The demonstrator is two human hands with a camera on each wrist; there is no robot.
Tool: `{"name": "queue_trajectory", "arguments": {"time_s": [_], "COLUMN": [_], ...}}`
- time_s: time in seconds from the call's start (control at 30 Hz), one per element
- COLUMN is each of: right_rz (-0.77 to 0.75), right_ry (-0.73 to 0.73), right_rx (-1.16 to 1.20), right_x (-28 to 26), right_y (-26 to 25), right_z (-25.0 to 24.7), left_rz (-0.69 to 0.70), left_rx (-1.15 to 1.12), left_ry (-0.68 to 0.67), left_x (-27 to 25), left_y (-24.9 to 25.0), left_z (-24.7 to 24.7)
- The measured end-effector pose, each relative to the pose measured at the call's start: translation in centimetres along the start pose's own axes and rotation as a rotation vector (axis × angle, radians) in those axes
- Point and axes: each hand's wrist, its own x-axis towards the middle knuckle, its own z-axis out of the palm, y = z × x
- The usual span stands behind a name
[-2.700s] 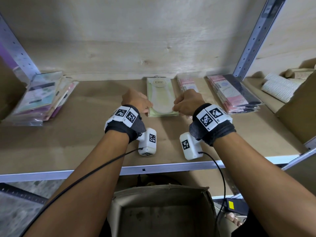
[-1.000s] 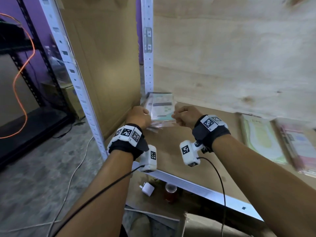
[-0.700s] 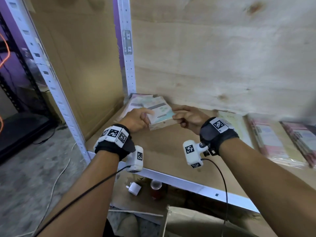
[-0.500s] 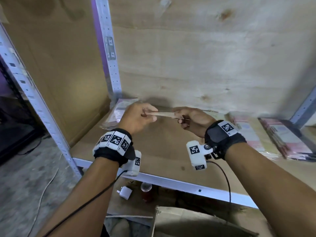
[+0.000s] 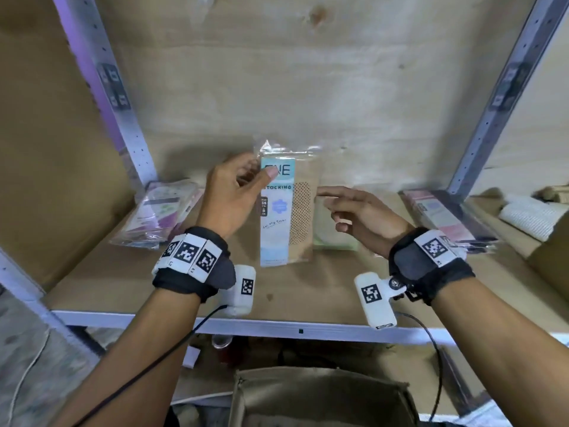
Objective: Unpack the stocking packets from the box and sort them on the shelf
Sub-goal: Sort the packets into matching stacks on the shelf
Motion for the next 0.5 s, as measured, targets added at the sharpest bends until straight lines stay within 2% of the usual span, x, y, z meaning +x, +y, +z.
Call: {"name": "queue_trajectory", "arguments": {"time_s": [0.1, 0.23, 0.37, 0.5], "right_rz": [0.002, 0.085, 0.156, 0.221], "right_ry": [-0.014, -0.155, -0.152, -0.195], "right_rx": [-0.131, -0.150, -0.151, -0.200], "right_x": [-0.8, -1.3, -1.4, -1.9], "right_y": [1.0, 1.8, 2.4, 2.7], "right_z": [-1.0, -2.2, -3.8, -5.0], "left_rz": [-0.114, -0.349, -0.600, -0.655], "left_rx": [-0.135, -0.311, -0.366, -0.388], "left_ry": [0.044, 0.125, 0.077, 0.106], "left_x": [0.6, 0.4, 0.3, 0.8], "left_y": [-0.4, -1.6, -3.5, -4.8], "left_z": [1.2, 3.3, 4.6, 5.5]}}
